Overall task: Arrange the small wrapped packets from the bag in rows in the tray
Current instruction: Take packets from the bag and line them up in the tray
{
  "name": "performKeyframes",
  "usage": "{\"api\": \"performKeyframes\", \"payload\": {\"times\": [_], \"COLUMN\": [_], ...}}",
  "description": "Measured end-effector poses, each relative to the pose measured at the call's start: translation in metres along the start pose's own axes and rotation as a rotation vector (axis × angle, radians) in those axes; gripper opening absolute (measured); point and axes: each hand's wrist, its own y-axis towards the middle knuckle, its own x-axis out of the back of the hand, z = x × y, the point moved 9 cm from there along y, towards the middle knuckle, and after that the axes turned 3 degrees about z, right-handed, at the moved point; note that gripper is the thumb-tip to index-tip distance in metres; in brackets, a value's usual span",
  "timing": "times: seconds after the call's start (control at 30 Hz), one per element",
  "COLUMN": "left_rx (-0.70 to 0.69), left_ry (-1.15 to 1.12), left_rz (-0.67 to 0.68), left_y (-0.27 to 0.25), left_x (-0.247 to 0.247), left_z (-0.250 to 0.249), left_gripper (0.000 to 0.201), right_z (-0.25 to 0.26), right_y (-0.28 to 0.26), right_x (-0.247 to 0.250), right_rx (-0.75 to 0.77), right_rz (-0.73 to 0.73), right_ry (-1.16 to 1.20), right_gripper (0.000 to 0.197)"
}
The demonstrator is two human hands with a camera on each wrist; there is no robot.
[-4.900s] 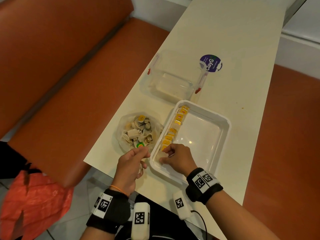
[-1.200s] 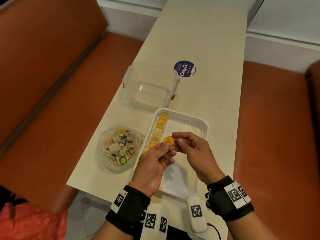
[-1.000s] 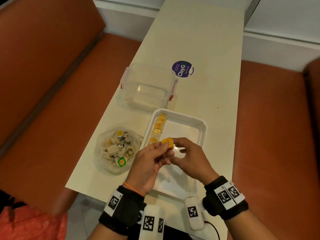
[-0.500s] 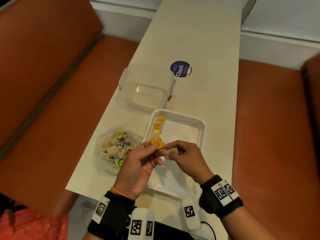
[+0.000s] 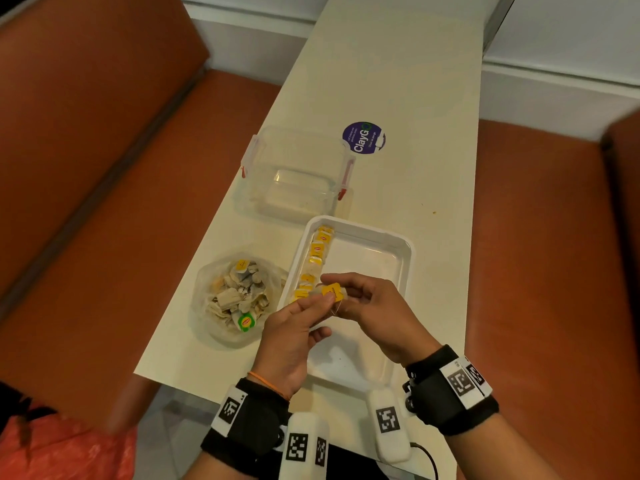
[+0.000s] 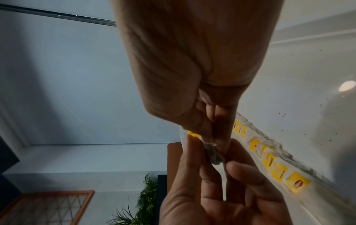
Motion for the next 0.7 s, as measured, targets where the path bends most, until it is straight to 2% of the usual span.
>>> {"api": "performKeyframes", "payload": {"times": [0.17,0.37,0.53,0.7], "left_rx": [0.023,0.111,0.064,0.036], "left_ry": [-0.029,-0.146,-0.147,-0.181], "left_rz": [-0.025,0.022,-0.009,-0.030], "left_y": [0.000,0.002,0.004,0.007], "left_x": [0.003,0.001,0.005,0.005], "left_z": [0.006,0.016,0.014,0.014], "left_gripper": [0.029,0.036,0.031,0.027], "right_z": [0.005,0.010,0.012,0.015], "right_y": [-0.001,0.000,0.002,0.000], "right_x": [-0.002,0.002,0.012,0.010], "right_rx": [-0.002,-0.007,-0.027,-0.051], "right_rz": [0.008,0.021,-0.069,-0.028], "right_ry": [-0.131,-0.214,-0.180,-0.101], "right_gripper": [0.039,0.035,0.035,0.041]}}
